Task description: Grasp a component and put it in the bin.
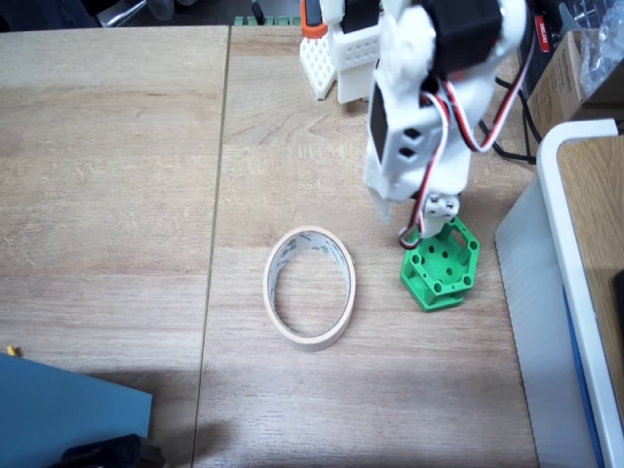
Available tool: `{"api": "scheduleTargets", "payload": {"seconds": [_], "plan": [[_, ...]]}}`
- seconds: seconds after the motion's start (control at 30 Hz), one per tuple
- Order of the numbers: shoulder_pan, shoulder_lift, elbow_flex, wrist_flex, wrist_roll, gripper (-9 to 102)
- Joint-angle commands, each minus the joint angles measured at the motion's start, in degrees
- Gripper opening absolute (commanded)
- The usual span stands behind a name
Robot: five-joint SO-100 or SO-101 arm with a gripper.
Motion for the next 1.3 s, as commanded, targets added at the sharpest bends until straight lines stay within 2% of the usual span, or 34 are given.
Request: {"api": "scheduleTargets", "payload": {"seconds": [0.0,0.13,0.43,0.8,1.27], "plan": [[-2.9,-0.5,-3.4,-0.6,-0.4,18],[-5.4,-2.4,-4.0,-1.3,0.2,18],[-5.4,-8.6,-12.2,-13.8,0.5,18],[-5.4,-8.6,-9.0,-6.3,0.5,18],[-5.3,-9.7,-4.0,-6.1,0.4,18]]}}
